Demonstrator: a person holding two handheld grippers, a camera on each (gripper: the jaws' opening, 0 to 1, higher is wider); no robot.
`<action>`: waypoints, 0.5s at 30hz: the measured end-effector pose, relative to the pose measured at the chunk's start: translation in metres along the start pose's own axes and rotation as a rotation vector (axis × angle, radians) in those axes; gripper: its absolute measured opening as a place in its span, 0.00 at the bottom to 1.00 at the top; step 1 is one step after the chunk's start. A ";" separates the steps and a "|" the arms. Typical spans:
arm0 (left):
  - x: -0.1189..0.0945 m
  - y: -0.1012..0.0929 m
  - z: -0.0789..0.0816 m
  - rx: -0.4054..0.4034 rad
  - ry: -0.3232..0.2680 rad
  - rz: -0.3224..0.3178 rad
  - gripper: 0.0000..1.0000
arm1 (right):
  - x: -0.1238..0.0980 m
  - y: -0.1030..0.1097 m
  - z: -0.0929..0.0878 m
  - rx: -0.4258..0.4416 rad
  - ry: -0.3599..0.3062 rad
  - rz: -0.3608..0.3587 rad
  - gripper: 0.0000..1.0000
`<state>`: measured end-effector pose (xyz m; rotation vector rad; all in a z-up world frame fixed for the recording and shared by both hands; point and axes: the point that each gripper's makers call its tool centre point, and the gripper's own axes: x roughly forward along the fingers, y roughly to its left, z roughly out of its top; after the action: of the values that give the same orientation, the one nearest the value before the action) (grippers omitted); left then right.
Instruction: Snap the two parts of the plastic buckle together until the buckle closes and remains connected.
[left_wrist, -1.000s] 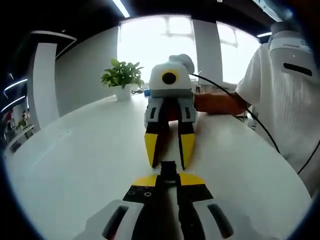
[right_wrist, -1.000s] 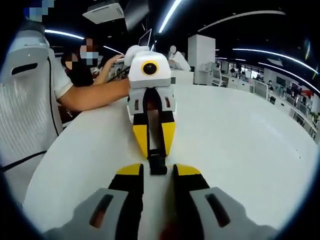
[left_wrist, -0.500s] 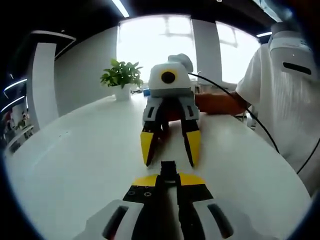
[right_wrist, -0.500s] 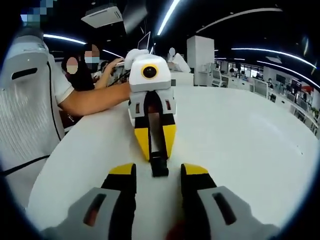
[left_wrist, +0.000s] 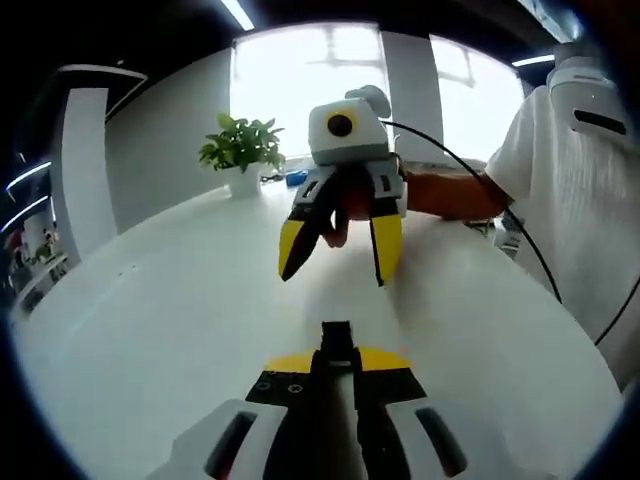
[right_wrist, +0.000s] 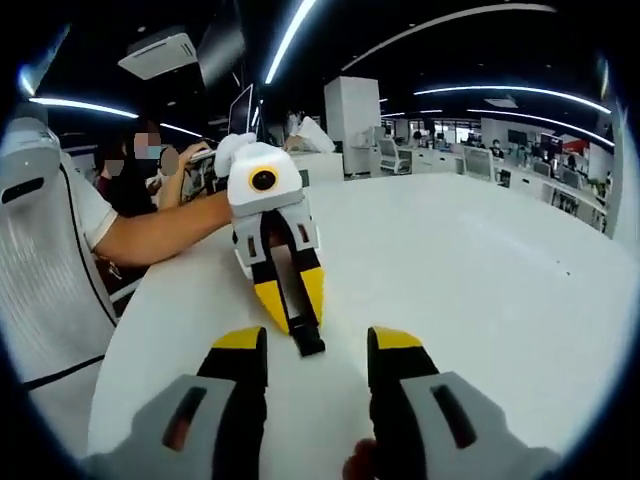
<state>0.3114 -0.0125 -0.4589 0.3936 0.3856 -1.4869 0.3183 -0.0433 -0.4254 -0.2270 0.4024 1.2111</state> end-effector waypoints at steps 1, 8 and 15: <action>0.001 -0.001 0.001 0.002 0.004 0.002 0.11 | -0.001 0.003 -0.001 0.005 -0.005 -0.002 0.41; -0.003 0.001 0.001 0.018 0.039 0.001 0.11 | -0.003 0.012 -0.017 -0.015 0.072 -0.046 0.40; -0.003 0.016 0.002 0.028 0.063 0.013 0.11 | -0.024 -0.001 -0.008 0.053 0.034 -0.174 0.37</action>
<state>0.3269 -0.0100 -0.4557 0.4653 0.4117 -1.4707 0.3107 -0.0674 -0.4227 -0.2323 0.4347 1.0258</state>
